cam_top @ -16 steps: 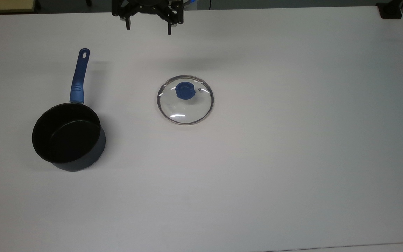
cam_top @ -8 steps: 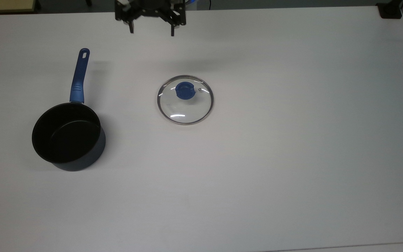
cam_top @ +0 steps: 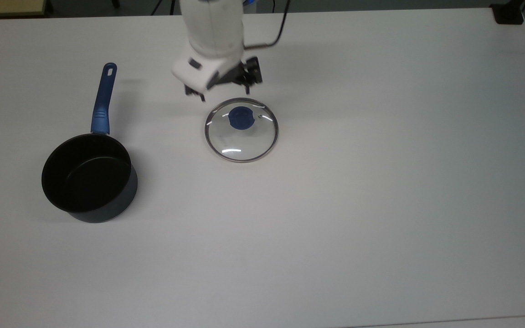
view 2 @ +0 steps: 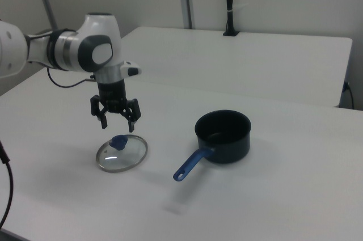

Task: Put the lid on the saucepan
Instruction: 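Lower the gripper onto the blue knob of the glass lid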

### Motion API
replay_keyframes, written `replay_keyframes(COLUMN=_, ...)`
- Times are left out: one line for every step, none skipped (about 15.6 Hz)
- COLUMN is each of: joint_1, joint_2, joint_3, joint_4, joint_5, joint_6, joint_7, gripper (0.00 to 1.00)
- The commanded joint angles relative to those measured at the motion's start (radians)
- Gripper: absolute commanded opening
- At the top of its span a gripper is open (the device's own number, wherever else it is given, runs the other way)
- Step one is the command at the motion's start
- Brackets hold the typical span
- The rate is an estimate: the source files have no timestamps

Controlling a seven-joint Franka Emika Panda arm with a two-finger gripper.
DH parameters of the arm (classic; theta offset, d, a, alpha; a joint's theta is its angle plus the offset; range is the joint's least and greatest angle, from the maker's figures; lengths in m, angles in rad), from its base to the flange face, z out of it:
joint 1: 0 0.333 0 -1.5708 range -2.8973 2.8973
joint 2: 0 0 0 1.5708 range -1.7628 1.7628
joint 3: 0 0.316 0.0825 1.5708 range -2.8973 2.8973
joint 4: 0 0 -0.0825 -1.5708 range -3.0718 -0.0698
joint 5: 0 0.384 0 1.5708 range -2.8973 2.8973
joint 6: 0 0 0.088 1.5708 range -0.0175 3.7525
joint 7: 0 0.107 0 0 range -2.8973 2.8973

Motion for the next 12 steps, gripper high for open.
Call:
replay_keyframes(joint_1=0.029, joint_2=0.035, joint_3=-0.004, joint_4=-0.009, joint_5=0.013, joint_6=0.047, joint_7=-0.011, gripper=1.00)
replay_keyframes(joint_1=0.036, joint_2=0.051, joint_3=-0.004, joint_4=-0.015, joint_5=0.013, joint_6=0.061, joint_7=-0.009, gripper=1.00)
replay_keyframes(joint_1=0.044, joint_2=0.061, joint_3=-0.004, joint_4=-0.027, joint_5=0.013, joint_6=0.082, joint_7=-0.003, gripper=1.00)
replay_keyframes(joint_1=0.055, joint_2=0.065, joint_3=-0.004, joint_4=-0.041, joint_5=0.013, joint_6=0.107, joint_7=-0.002, gripper=1.00)
replay_keyframes(joint_1=0.059, joint_2=0.071, joint_3=-0.004, joint_4=-0.056, joint_5=0.012, joint_6=0.128, joint_7=-0.002, gripper=1.00)
replay_keyframes(joint_1=0.061, joint_2=0.072, joint_3=-0.004, joint_4=-0.059, joint_5=0.012, joint_6=0.139, joint_7=-0.002, gripper=1.00)
replay_keyframes(joint_1=0.059, joint_2=0.077, joint_3=-0.004, joint_4=-0.059, joint_5=0.010, joint_6=0.145, joint_7=-0.002, gripper=0.95)
replay_keyframes(joint_1=0.059, joint_2=0.086, joint_3=-0.004, joint_4=-0.058, joint_5=0.010, joint_6=0.145, joint_7=-0.002, gripper=0.89)
replay_keyframes(joint_1=0.059, joint_2=0.089, joint_3=-0.004, joint_4=-0.056, joint_5=0.006, joint_6=0.150, joint_7=-0.002, gripper=0.83)
replay_keyframes(joint_1=0.059, joint_2=0.089, joint_3=-0.004, joint_4=-0.058, joint_5=0.004, joint_6=0.156, joint_7=-0.002, gripper=0.75)
replay_keyframes(joint_1=0.059, joint_2=0.089, joint_3=-0.004, joint_4=-0.058, joint_5=0.004, joint_6=0.158, joint_7=-0.002, gripper=0.64)
replay_keyframes(joint_1=0.059, joint_2=0.089, joint_3=-0.004, joint_4=-0.058, joint_5=0.004, joint_6=0.161, joint_7=-0.002, gripper=0.57)
